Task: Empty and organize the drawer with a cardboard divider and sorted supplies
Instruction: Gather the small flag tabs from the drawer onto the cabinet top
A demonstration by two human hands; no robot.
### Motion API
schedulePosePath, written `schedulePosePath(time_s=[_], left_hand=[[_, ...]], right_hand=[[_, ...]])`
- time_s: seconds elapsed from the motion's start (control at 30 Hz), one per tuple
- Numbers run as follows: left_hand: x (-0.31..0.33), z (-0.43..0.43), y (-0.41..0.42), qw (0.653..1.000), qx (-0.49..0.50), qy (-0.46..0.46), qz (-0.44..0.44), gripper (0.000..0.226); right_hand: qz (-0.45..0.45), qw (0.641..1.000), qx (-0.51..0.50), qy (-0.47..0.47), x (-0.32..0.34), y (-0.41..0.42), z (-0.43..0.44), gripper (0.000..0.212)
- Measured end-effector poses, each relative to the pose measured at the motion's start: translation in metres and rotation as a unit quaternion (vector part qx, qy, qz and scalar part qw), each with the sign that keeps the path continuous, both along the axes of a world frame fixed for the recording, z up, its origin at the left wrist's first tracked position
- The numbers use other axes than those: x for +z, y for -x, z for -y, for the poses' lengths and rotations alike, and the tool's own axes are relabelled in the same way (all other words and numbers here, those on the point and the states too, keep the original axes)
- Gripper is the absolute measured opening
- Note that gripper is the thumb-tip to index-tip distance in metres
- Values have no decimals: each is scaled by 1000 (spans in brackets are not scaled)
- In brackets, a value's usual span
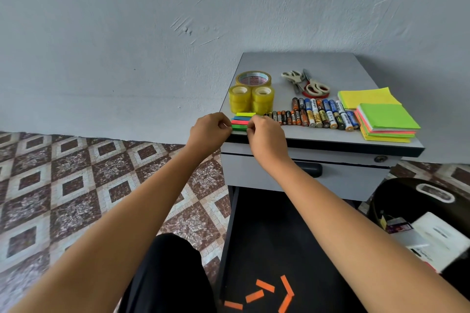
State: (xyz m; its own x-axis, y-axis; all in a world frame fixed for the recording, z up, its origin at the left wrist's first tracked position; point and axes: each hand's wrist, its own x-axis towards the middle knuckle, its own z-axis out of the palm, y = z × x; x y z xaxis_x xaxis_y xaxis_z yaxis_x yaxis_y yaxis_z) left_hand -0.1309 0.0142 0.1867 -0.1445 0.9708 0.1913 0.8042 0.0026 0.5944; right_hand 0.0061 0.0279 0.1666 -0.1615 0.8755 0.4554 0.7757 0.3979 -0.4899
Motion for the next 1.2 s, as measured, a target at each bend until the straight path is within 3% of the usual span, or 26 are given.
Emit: schedulePosePath(time_s=[0.27, 0.47, 0.57, 0.67, 0.8, 1.0, 1.2], left_hand=[[-6, -1, -5, 999, 31, -20, 17, 4], [-17, 17, -11, 991, 45, -110, 56, 12], [-34, 42, -27, 986, 10, -145, 84, 11], [-69, 66, -47, 993, -52, -64, 80, 13], [-126, 85, -71, 983, -134, 106, 74, 17], [-199, 98, -92, 932, -202, 300, -14, 22], [-250, 105, -93, 864, -276, 378, -183, 28]], right_hand=[[-3, 1000, -19, -14, -3, 1, -3, 12], [-131, 991, 24, -32, -10, -21, 16, 10], [-167, 986, 12, 12, -32, -47, 42, 14], [-169, 977, -1, 128, -70, -74, 70, 17], [-99, 956, -24, 274, -125, -104, 99, 14], [31, 896, -20, 443, -196, -128, 126, 17], [130, 854, -12, 504, -234, -121, 135, 18]])
